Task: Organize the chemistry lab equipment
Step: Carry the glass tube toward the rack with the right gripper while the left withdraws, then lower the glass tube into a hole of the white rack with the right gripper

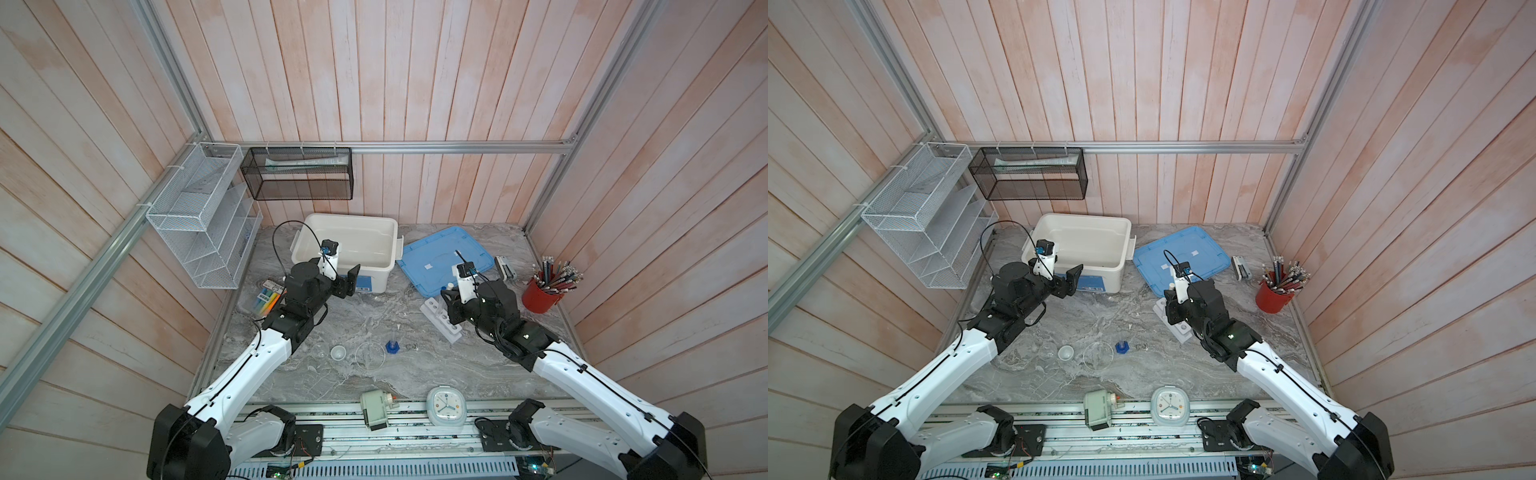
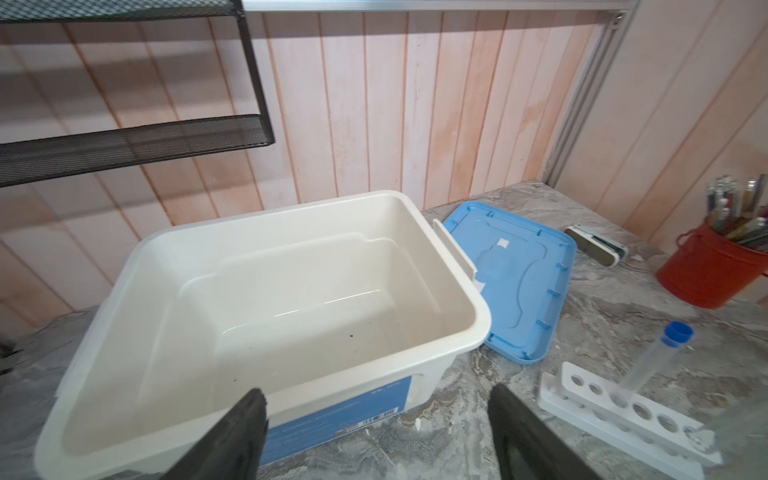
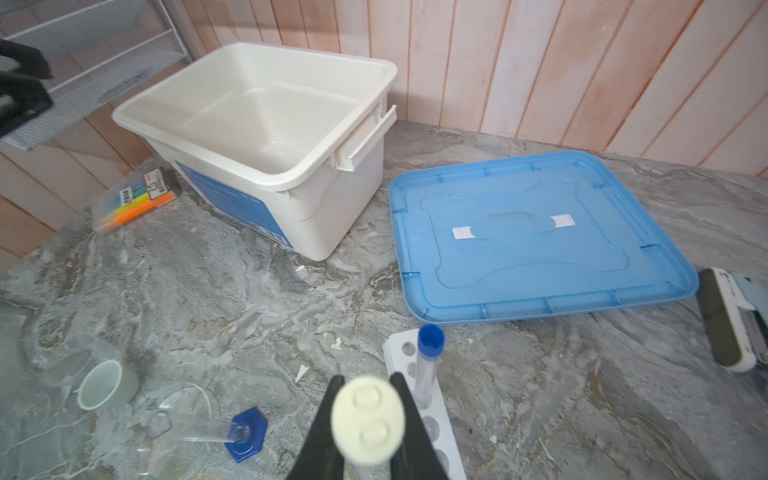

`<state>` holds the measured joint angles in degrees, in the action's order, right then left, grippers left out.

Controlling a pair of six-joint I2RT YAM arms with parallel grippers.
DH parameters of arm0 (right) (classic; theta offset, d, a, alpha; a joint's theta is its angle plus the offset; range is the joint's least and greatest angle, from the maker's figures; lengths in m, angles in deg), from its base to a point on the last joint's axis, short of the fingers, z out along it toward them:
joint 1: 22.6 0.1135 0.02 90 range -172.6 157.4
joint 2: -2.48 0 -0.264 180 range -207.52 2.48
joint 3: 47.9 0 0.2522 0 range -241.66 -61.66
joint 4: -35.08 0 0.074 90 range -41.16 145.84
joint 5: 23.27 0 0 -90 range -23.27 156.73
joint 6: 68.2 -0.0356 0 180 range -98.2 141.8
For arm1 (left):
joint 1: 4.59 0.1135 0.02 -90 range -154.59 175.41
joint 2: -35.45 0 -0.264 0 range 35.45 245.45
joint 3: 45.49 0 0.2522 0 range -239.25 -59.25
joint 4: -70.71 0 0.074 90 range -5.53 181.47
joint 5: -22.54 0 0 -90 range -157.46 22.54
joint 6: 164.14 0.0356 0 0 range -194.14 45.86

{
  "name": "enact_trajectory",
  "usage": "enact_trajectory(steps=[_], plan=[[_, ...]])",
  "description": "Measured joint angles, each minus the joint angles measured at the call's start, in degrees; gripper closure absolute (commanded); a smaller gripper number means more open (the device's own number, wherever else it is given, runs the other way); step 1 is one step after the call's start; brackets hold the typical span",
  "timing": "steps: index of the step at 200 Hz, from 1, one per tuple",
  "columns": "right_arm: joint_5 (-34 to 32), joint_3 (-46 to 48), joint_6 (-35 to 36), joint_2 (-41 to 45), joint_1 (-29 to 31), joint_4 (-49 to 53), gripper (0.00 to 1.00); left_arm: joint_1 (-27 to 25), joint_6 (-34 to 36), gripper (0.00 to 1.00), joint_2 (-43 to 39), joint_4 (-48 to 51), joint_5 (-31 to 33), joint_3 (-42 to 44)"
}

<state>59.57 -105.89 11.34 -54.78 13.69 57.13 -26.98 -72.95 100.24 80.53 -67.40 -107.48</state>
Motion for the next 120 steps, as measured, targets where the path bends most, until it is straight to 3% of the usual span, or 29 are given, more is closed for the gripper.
enact_trajectory(steps=[21,46,120], plan=[[-3.4,1.0,-0.3,0.0,-0.3,-0.4,0.95,0.1,0.0,0.15,-2.7,-1.1,3.7,0.0],[-6.4,3.5,-0.6,0.2,-0.8,-1.4,0.95,0.2,0.3,0.18,-5.3,-3.7,4.0,0.0],[-8.6,8.0,-2.2,1.0,-1.4,-7.7,0.95,0.2,2.3,0.18,-4.5,-8.8,-2.8,3.6]])
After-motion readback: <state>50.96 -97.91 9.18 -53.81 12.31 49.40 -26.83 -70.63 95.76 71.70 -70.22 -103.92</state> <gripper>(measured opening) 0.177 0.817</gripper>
